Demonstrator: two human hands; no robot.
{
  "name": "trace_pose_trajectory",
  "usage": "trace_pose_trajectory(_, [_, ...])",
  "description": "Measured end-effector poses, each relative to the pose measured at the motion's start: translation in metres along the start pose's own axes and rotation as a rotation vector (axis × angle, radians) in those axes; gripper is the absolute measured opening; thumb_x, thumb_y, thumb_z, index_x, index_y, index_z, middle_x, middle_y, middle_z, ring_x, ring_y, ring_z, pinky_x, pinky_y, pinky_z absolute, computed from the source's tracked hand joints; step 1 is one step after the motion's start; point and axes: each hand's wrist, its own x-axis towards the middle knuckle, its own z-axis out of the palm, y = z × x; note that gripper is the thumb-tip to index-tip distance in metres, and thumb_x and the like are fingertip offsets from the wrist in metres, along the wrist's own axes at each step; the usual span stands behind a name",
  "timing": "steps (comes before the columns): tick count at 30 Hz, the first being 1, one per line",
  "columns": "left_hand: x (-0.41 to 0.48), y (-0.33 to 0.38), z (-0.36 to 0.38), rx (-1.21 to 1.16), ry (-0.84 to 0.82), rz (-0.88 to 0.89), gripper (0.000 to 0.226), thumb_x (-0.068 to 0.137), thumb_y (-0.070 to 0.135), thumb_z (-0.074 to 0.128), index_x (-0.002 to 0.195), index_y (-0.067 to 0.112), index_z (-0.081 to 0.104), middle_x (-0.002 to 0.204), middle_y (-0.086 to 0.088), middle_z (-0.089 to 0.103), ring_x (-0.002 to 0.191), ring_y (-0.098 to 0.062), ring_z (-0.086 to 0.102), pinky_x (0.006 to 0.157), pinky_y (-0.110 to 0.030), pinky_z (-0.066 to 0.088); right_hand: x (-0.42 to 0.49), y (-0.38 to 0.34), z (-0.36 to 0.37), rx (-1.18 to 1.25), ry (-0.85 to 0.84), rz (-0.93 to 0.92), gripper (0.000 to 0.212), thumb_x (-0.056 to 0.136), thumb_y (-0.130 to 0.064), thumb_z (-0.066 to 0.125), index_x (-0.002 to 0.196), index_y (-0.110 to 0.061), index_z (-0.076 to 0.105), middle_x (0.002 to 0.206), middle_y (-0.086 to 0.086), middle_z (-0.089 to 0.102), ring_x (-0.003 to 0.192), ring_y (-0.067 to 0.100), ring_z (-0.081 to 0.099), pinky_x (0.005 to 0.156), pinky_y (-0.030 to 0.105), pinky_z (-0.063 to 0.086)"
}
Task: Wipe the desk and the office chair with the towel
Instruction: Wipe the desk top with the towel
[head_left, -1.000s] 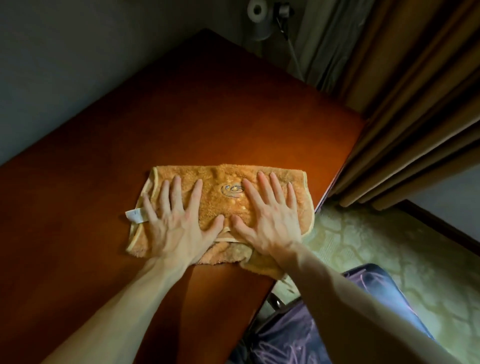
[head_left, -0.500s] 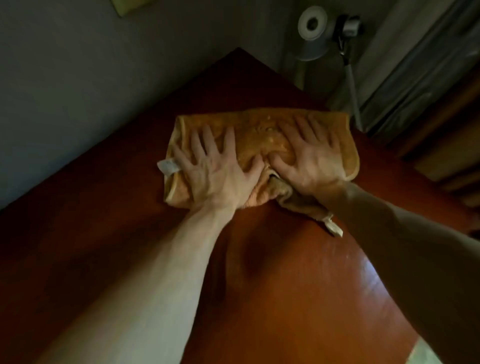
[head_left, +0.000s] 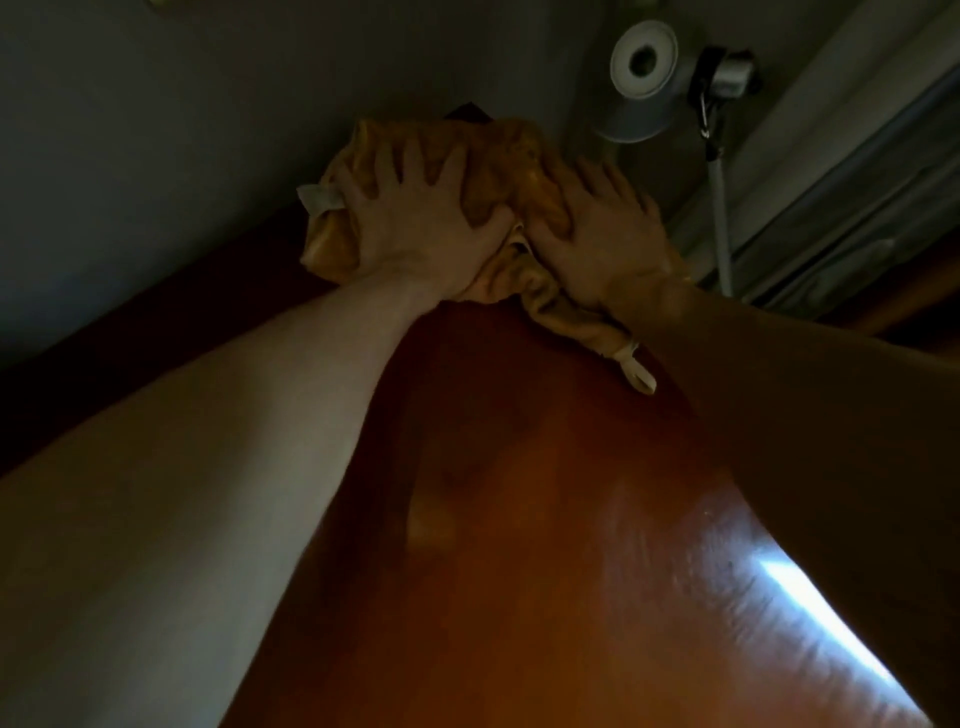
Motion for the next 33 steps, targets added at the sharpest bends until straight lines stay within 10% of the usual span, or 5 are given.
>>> trace_pose_trajectory(6, [0.024, -0.016, -0.013, 0.123, -0.036, 0.357, 0.101, 0.075, 0.083, 0.001, 0.162, 0.035, 0.022, 0.173, 0.000, 0.012, 0.158, -0.027, 0.008, 0.121, -0.070, 0.000, -0.015, -0.001, 0.003, 0.018, 0.040, 0.035, 0.073, 0.101, -0.067, 0.031, 0.164, -0.031, 0.020, 0.170, 0.004, 0.026, 0.158, 0.027, 0.018, 0.126, 0.053, 0.018])
trace_pose_trajectory(15, [-0.039, -0.017, -0.006, 0.036, -0.086, 0.328, 0.099, 0.078, 0.090, 0.010, 0.161, 0.037, 0.019, 0.171, 0.001, 0.015, 0.156, -0.029, 0.013, 0.120, -0.065, 0.005, -0.084, -0.006, 0.007, -0.022, 0.020, 0.097, 0.081, 0.095, -0.074, 0.023, 0.165, -0.033, 0.013, 0.173, 0.001, 0.013, 0.160, 0.025, 0.006, 0.127, 0.055, 0.002])
trace_pose_trajectory(33, [-0.409, -0.079, -0.011, 0.043, 0.004, 0.479, 0.086, 0.085, 0.083, 0.010, 0.160, 0.044, 0.022, 0.171, 0.001, 0.020, 0.157, -0.023, 0.013, 0.122, -0.065, -0.003, -0.461, -0.145, 0.024, -0.034, -0.004, 0.271, 0.077, 0.098, -0.069, 0.024, 0.166, -0.034, 0.009, 0.174, 0.003, 0.005, 0.161, 0.024, -0.005, 0.128, 0.056, -0.006])
